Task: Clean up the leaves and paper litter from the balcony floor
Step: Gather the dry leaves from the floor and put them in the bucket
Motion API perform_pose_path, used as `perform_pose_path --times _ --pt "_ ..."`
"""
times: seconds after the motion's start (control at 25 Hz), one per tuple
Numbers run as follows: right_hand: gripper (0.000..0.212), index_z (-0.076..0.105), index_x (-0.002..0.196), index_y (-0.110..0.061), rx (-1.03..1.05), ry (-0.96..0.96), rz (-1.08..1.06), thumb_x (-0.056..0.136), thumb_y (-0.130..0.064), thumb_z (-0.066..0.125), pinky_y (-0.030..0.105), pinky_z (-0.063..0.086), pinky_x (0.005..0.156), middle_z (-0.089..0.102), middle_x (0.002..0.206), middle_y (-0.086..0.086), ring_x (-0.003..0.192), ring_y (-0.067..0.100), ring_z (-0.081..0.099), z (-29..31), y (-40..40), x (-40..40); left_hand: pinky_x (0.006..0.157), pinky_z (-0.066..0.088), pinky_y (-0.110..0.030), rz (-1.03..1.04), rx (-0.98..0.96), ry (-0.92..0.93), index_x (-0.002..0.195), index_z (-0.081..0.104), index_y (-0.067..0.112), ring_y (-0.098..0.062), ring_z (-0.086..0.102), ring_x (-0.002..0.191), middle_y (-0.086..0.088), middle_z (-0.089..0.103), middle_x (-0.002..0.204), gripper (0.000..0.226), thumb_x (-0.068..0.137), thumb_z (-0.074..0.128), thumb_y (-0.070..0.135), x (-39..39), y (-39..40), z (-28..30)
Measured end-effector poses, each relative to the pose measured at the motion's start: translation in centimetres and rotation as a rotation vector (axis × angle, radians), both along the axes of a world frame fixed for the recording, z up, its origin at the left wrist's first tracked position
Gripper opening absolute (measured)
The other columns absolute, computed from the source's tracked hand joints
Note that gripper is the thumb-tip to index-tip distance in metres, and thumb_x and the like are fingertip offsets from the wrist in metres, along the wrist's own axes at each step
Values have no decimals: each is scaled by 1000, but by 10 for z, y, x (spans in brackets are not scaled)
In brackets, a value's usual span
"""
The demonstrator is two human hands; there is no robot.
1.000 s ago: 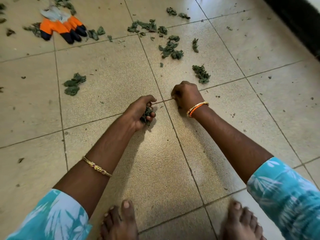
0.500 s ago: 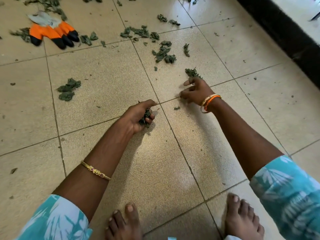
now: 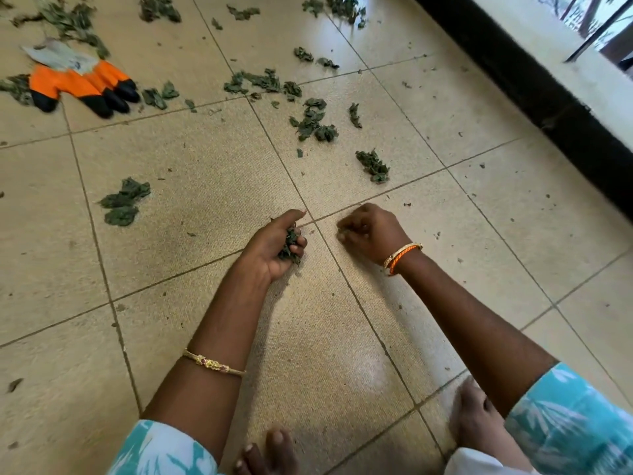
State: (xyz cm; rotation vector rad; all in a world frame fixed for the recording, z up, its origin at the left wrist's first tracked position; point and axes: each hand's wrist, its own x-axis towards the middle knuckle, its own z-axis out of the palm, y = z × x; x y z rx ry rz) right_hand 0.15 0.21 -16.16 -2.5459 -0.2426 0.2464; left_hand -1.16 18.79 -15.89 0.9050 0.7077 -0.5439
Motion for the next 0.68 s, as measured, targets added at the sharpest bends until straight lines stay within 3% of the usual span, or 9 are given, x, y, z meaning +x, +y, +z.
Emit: perform_pose_path --times 0.16,0.36,0.44,0.52,0.6,0.68 --pt "14 72 93 -3 -147 -104 116 83 -3 62 31 46 76 63 96 16 87 30 60 -2 15 0 32 30 -13 -4 -21 -12 75 46 14 -4 44 40 0 46 64 24 92 61 21 1 -2 4" --pt "11 71 88 -8 -222 -13 124 79 -4 65 25 49 73 69 86 9 81 22 64 12 20 19 35 33 -13 -72 116 -69 81 58 8 -3 46 39 -7 67 82 22 96 57 24 10 -7 13" --pt "9 67 79 -11 -40 22 -49 74 -3 69 27 53 69 66 74 4 71 18 63 21 18 23 35 34 -13 -117 197 -68 89 61 4 -4 46 39 -12 70 93 24 98 54 25 16 -6 15" --pt "16 61 76 -15 296 82 -236 73 -4 72 33 57 67 62 67 4 65 20 64 33 20 26 35 34 -13 -195 226 -64 95 62 2 -4 46 39 -15 69 100 26 100 50 25 24 -6 21" --pt "22 58 77 -16 568 117 -263 72 -4 76 35 59 64 64 67 12 65 22 66 43 23 34 35 35 -13 -257 247 -79 100 62 2 -5 47 41 -18 70 98 27 100 50 25 35 -12 31" --pt "23 57 78 -16 561 20 -196 73 -9 78 27 57 60 67 69 12 67 18 68 48 28 46 34 34 -13 -279 269 -109 93 62 4 -5 47 42 -14 68 85 24 99 51 25 51 -16 45"
